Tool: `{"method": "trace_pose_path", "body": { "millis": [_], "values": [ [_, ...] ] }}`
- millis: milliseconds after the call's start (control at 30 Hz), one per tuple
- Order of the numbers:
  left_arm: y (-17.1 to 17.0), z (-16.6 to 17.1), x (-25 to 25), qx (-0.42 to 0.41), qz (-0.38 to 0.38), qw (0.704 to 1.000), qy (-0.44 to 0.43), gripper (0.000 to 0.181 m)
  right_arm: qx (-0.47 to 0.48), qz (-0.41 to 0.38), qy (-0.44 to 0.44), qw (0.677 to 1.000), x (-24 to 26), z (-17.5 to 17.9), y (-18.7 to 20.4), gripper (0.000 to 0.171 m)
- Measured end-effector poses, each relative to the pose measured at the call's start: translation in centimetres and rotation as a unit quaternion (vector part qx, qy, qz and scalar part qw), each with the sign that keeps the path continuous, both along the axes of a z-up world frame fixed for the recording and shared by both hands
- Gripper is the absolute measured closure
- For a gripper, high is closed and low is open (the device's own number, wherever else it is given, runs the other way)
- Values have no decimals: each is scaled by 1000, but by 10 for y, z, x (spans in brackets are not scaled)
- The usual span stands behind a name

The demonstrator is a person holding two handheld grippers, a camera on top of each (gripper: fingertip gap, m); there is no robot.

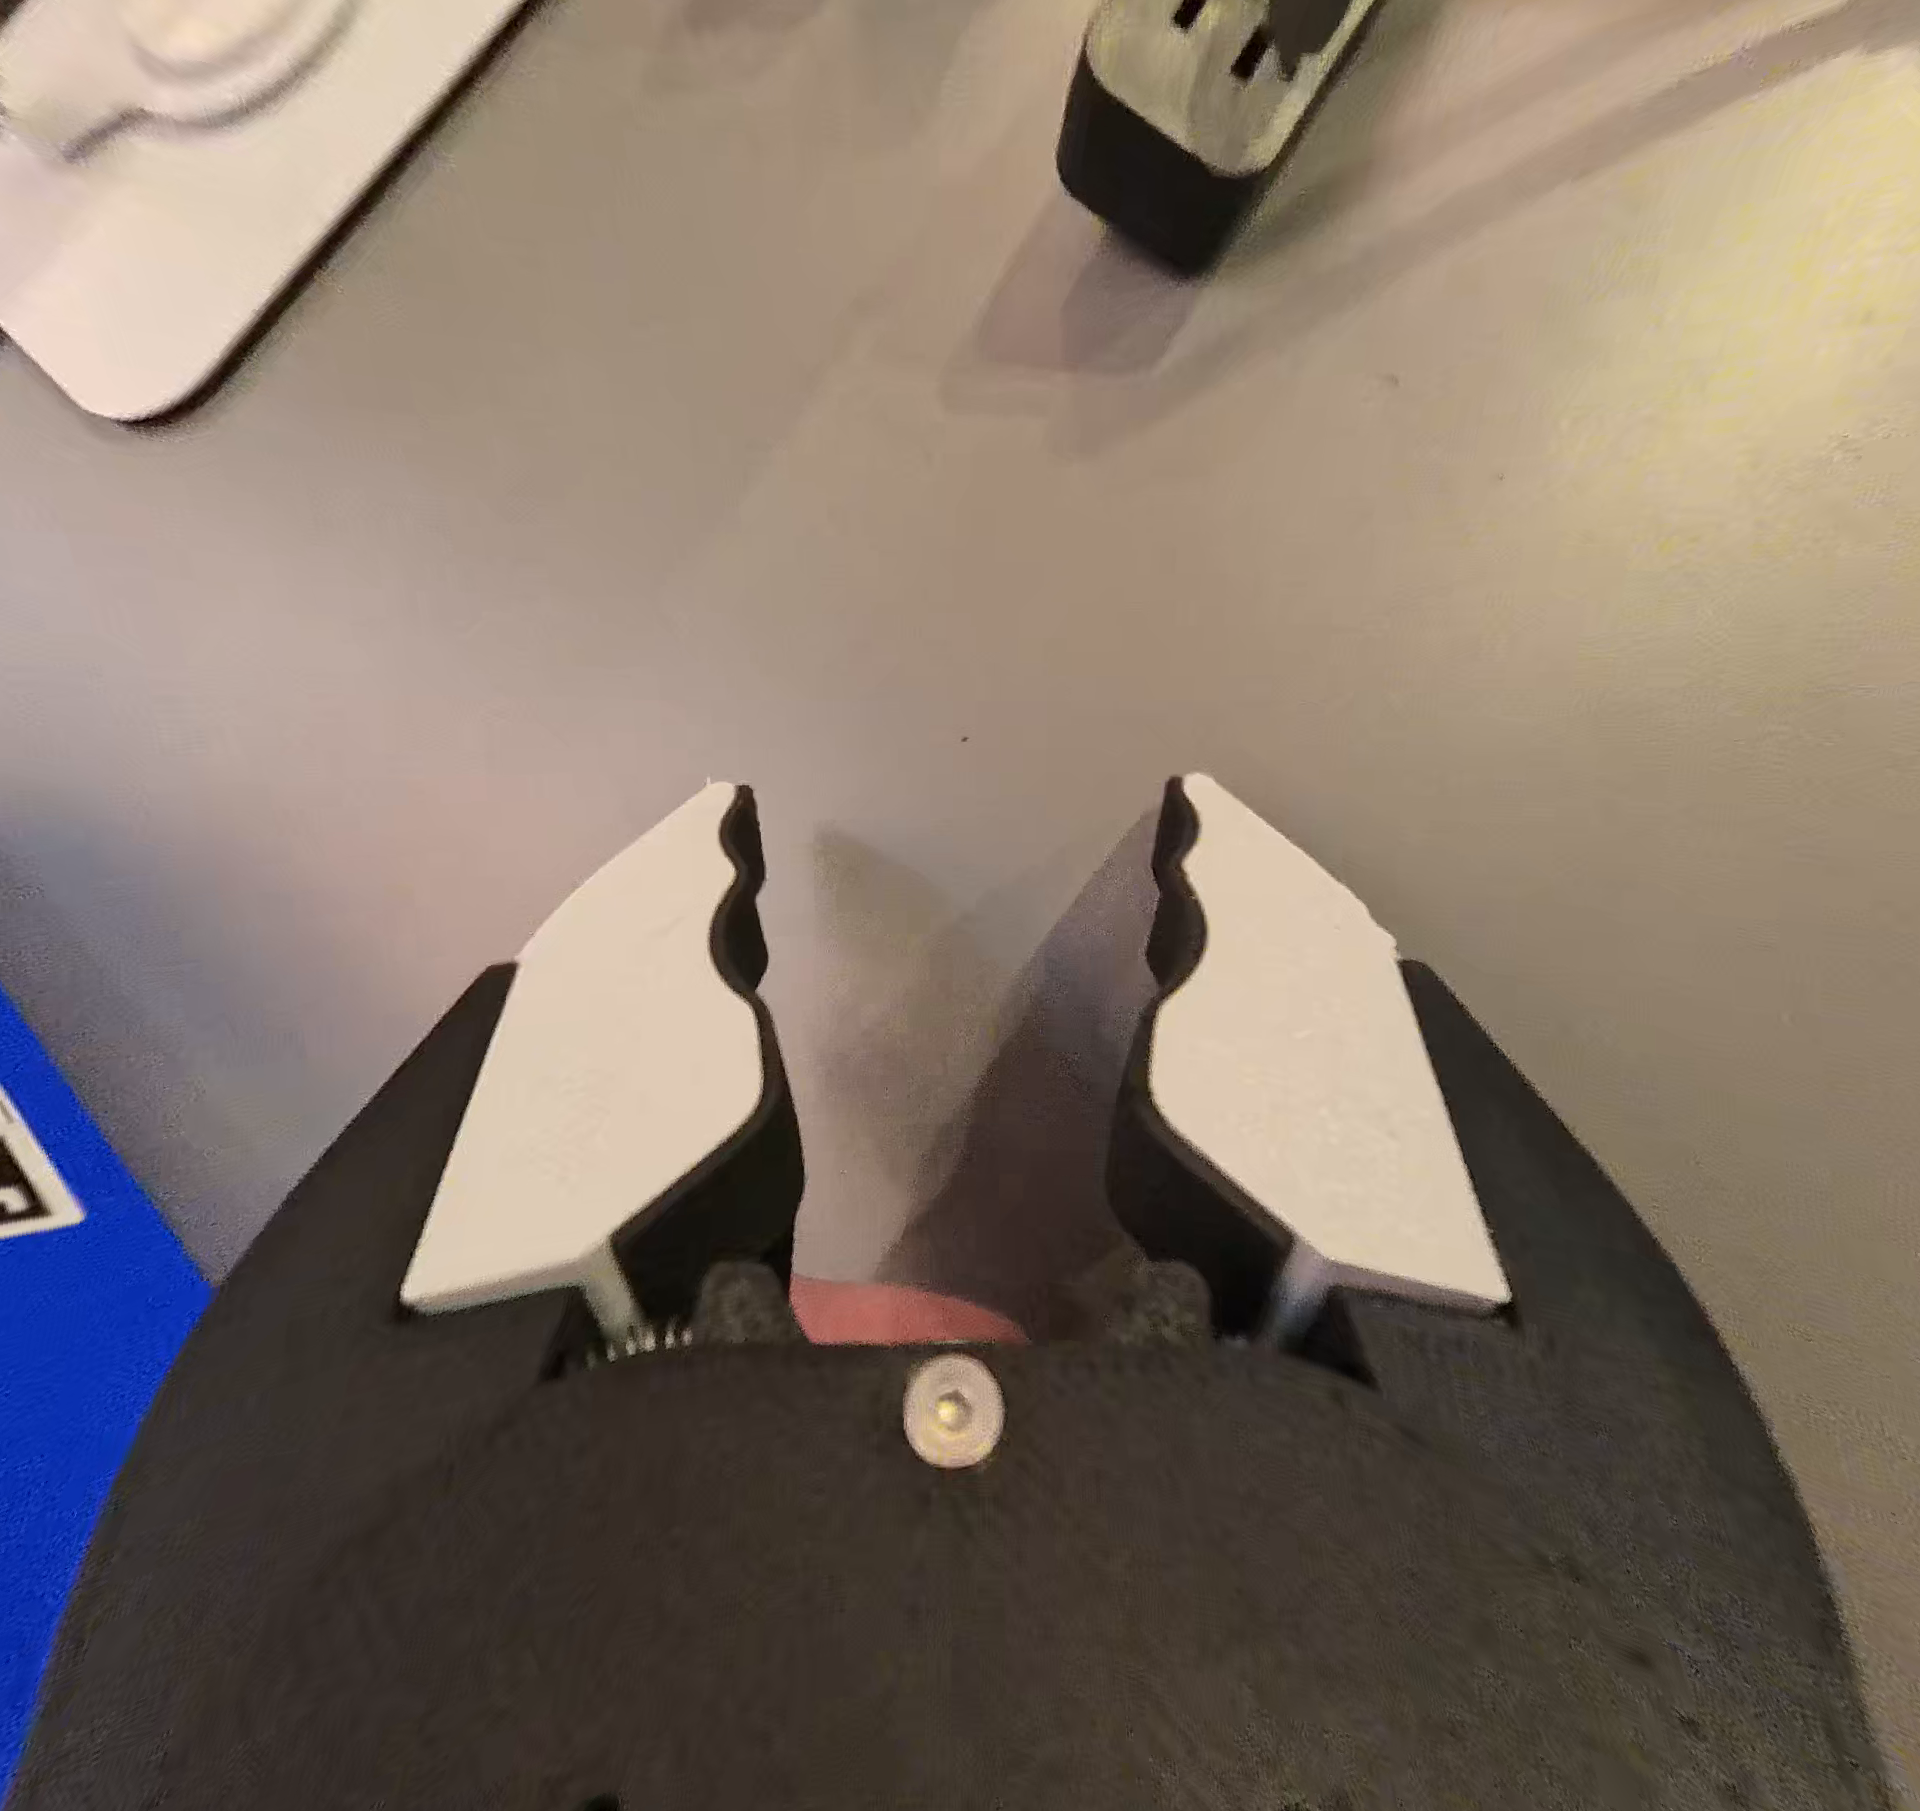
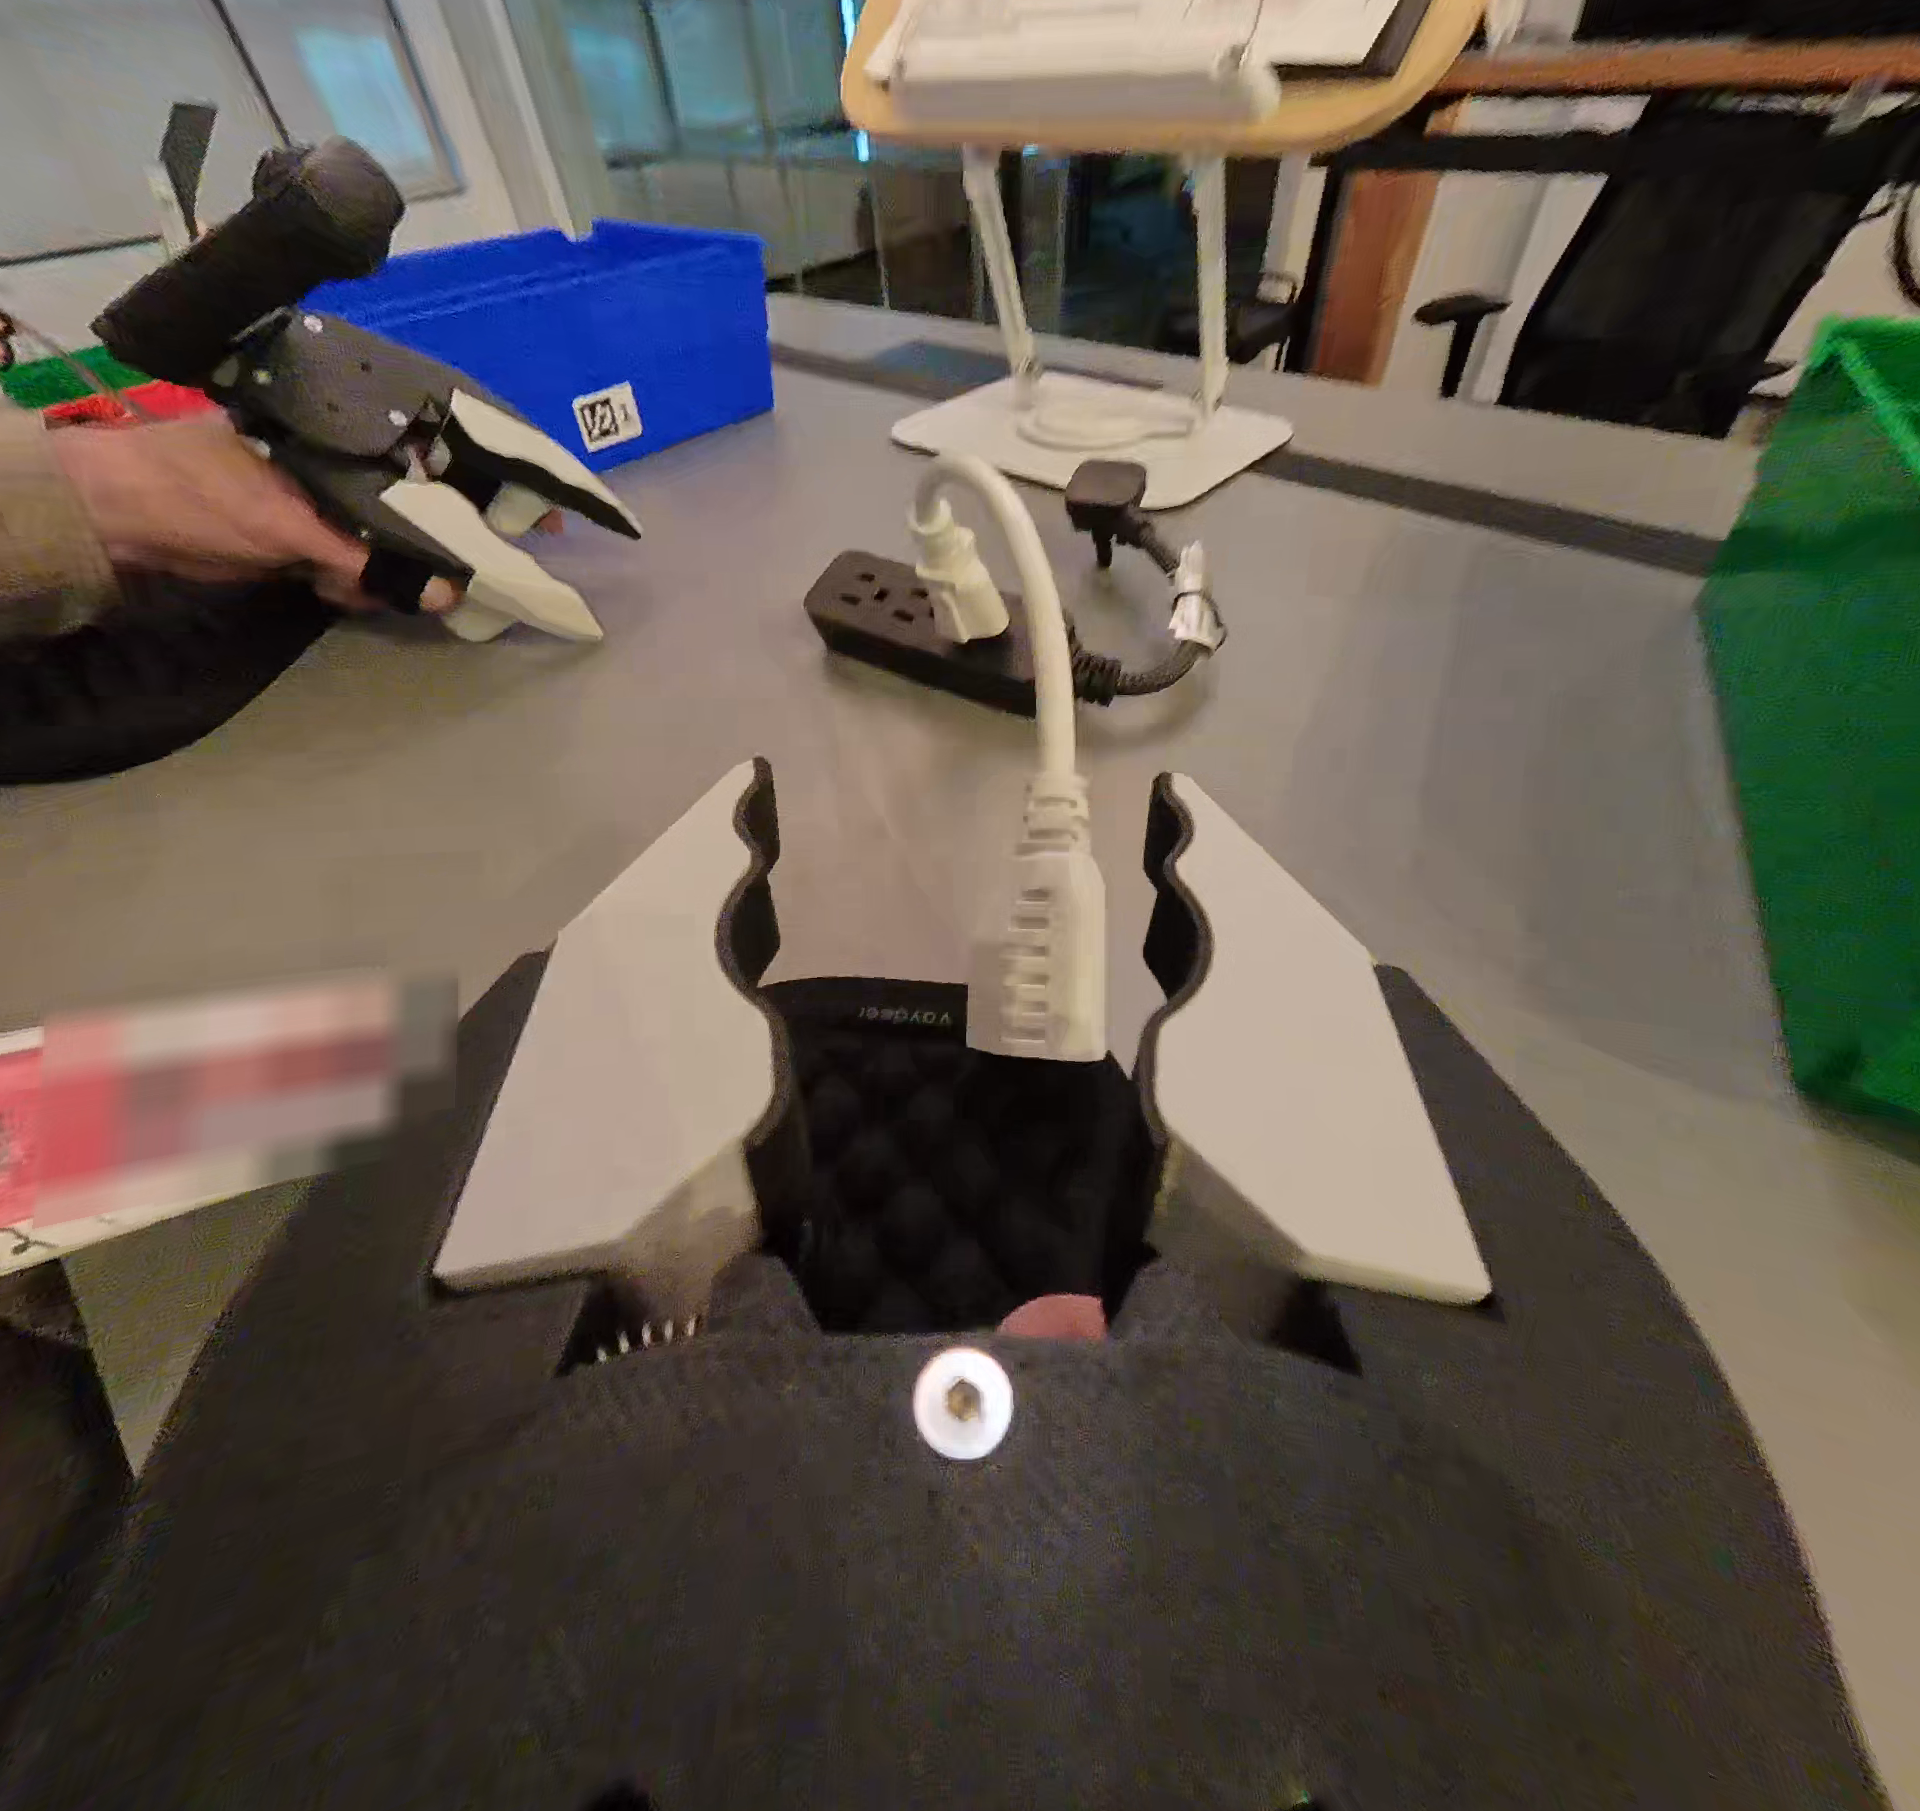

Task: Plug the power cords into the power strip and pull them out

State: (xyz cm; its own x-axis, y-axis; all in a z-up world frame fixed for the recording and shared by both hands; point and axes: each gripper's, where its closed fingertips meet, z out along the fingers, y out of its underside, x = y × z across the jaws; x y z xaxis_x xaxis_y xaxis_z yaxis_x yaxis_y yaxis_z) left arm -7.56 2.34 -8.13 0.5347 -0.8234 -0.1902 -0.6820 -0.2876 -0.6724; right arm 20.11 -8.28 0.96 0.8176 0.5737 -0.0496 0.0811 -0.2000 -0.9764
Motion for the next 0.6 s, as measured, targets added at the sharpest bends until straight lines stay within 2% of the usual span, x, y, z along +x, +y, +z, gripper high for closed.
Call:
{"method": "trace_pose_path", "body": {
  "millis": [100, 167, 267, 367, 500, 600],
  "values": [
    [4, 0, 4, 11, 1, 1000, 0, 111, -10, 14, -40, 999, -9, -9, 1, 98],
    [4, 1, 10, 15, -3, 1000, -19, 121, 19, -1, -66, 998, -10, -7, -1, 100],
    [7, 7, 10, 49, 5, 999, -20, 121, 56, -30, -117, 991, -10, -7, -1, 106],
    [0, 7, 14, 69, -21, 997, -9, 127, 60, -47, -182, 980, -13, -18, 2, 107],
    [-5, 6, 17, 54, -43, 998, -15, 121, 81, -87, -255, 960, -11, -23, 7, 107],
    [-12, 9, 21, 81, -67, 994, -12, 122, 93, -127, -290, 944, -4, -24, 11, 107]
  ]
}}
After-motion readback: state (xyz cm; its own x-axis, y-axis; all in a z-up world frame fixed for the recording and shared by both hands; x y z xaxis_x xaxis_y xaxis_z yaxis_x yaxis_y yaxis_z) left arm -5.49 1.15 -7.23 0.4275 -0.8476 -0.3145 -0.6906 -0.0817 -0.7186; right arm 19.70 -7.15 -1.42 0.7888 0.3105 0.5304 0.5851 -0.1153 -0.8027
